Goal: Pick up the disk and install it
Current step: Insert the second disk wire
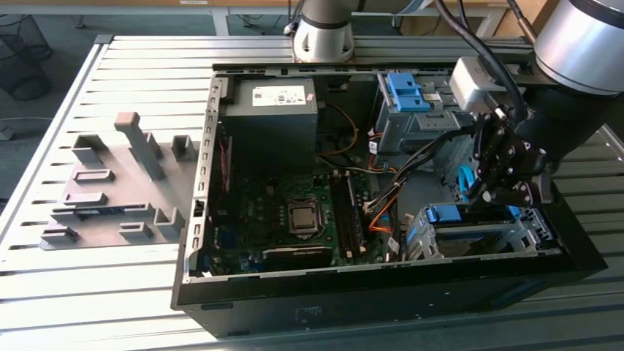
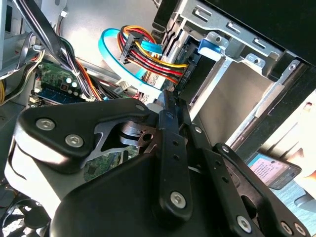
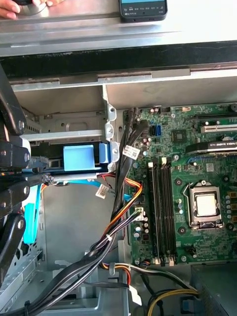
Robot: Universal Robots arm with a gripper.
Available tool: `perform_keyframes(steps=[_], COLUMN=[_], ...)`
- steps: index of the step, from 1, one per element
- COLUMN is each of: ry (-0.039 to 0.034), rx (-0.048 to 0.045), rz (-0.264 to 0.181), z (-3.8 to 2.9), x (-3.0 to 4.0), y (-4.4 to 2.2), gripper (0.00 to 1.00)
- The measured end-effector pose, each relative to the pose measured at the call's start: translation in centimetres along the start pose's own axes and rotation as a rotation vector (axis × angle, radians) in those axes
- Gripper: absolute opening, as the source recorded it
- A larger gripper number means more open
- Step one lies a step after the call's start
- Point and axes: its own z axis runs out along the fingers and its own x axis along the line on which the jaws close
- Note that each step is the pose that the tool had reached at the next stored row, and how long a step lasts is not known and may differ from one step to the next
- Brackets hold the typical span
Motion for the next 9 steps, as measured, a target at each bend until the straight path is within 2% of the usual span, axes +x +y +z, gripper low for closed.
perform_keyframes(steps=[7, 9], ry=[-0.0190, -0.0216], rx=[-0.0016, -0.0018], rz=[0.000, 0.000], z=[0.21, 0.26], x=[-0.01, -0.02], y=[-0.05, -0.08], gripper=[0.16, 0.16])
